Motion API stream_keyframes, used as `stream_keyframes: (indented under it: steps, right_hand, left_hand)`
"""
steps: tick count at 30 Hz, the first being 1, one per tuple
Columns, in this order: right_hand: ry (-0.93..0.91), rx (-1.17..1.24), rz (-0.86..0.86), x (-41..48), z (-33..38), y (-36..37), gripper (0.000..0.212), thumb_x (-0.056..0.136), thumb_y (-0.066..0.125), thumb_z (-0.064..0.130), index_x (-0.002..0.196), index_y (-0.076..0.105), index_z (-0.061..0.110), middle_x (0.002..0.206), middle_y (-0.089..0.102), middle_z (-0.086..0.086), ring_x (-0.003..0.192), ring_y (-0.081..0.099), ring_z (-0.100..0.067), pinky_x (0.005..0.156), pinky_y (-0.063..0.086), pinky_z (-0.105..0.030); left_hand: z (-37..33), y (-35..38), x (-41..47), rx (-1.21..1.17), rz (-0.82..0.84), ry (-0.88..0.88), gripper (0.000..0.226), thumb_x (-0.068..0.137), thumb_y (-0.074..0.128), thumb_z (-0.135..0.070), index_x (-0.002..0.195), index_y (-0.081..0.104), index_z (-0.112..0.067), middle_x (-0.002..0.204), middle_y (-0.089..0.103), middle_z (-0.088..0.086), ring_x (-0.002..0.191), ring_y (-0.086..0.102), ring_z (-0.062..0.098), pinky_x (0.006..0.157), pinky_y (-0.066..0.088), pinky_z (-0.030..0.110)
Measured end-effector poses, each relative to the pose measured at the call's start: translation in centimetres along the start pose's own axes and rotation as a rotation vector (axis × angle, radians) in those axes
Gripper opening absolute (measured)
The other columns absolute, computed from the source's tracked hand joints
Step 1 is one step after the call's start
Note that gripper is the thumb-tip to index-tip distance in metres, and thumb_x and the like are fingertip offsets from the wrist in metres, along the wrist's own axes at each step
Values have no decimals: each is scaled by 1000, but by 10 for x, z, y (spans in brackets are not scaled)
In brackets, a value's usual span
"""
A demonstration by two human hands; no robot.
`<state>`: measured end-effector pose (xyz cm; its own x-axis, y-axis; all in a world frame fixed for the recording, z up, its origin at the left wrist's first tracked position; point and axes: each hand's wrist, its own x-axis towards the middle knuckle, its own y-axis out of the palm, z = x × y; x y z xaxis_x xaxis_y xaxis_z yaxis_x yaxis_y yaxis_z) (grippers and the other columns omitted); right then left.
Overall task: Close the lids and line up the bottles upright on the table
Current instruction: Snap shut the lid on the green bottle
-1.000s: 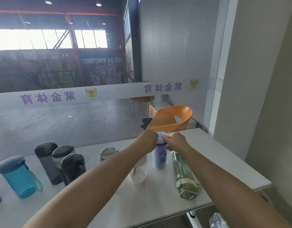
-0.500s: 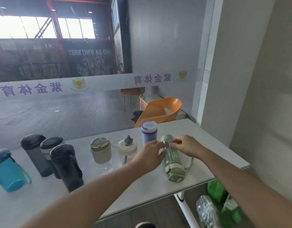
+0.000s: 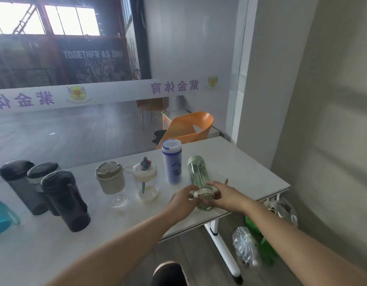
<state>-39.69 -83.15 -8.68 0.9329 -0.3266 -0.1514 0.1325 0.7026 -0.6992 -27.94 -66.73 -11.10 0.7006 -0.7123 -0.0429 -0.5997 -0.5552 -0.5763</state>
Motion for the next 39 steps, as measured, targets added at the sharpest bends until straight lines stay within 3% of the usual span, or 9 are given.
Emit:
stream_keyframes:
  steps: [3, 9, 12, 16, 18, 22, 27, 33, 39]
  right_hand:
    - [-9, 13, 0, 1, -4, 2, 92, 73, 85, 45, 151, 36, 34, 120, 65, 3, 110, 64, -13, 100, 48, -27]
    - [-52, 106, -197, -1, 0, -10, 67, 75, 85, 40, 135, 58, 26, 104, 69, 7, 94, 66, -5, 79, 49, -14]
    - [-75, 188, -269, -1, 13, -32, 57, 77, 80, 49, 126, 62, 27, 104, 72, 4, 92, 70, -10, 72, 56, -21]
    - [-56, 298, -313, 4, 40, -59, 50, 82, 70, 58, 124, 60, 32, 102, 72, -3, 88, 72, -17, 71, 58, -31]
    - [-10, 397, -317, 12, 52, -71, 46, 84, 69, 57, 120, 61, 30, 99, 72, -6, 84, 73, -20, 70, 60, -34]
    - [1, 527, -320, 30, 73, -90, 39, 88, 70, 47, 113, 67, 18, 90, 73, -8, 71, 69, -20, 69, 59, -36]
    - [49, 512, -398, 63, 94, -117, 33, 92, 67, 38, 97, 71, 5, 82, 72, -9, 70, 67, -21, 74, 59, -38]
    - [86, 497, -401, 82, 96, -127, 35, 89, 68, 42, 96, 71, 7, 79, 71, -7, 72, 69, -23, 76, 59, -37]
    - [94, 514, -378, 71, 93, -124, 26, 91, 64, 38, 90, 67, 13, 76, 65, -5, 68, 62, -21, 67, 54, -33]
  left_hand:
    - [1, 2, 2, -53, -31, -9, 36, 84, 70, -42, 119, 63, -38, 100, 68, -8, 90, 64, 8, 75, 49, 24]
    - [-11, -3, 9, -193, -48, 21, 40, 79, 67, -49, 117, 66, -33, 96, 72, -1, 85, 72, 15, 90, 56, 39]
    - [-29, -16, 19, -256, -102, 76, 43, 75, 63, -59, 111, 69, -35, 83, 75, -1, 78, 73, 18, 87, 58, 44]
    - [-65, -39, 30, -292, -131, 134, 19, 90, 62, -46, 106, 69, -40, 85, 75, -4, 81, 72, 19, 87, 59, 39]
    - [-81, -50, 40, -270, -104, 160, 25, 89, 63, -47, 113, 66, -39, 92, 75, -3, 84, 72, 14, 90, 58, 38]
    - [-100, -69, 64, -220, -105, 223, 29, 85, 65, -45, 114, 67, -40, 80, 74, -6, 75, 68, 10, 89, 57, 38]
    - [-109, -85, 110, -167, -129, 171, 49, 74, 63, -62, 121, 63, -45, 89, 75, -7, 87, 72, 13, 88, 58, 44]
    - [-107, -90, 134, -110, -155, 157, 49, 75, 61, -63, 119, 64, -42, 82, 75, -4, 78, 72, 14, 84, 59, 43]
    - [-115, -89, 112, 49, -181, 292, 47, 91, 58, -50, 136, 52, -37, 107, 68, -4, 95, 67, 17, 86, 53, 33]
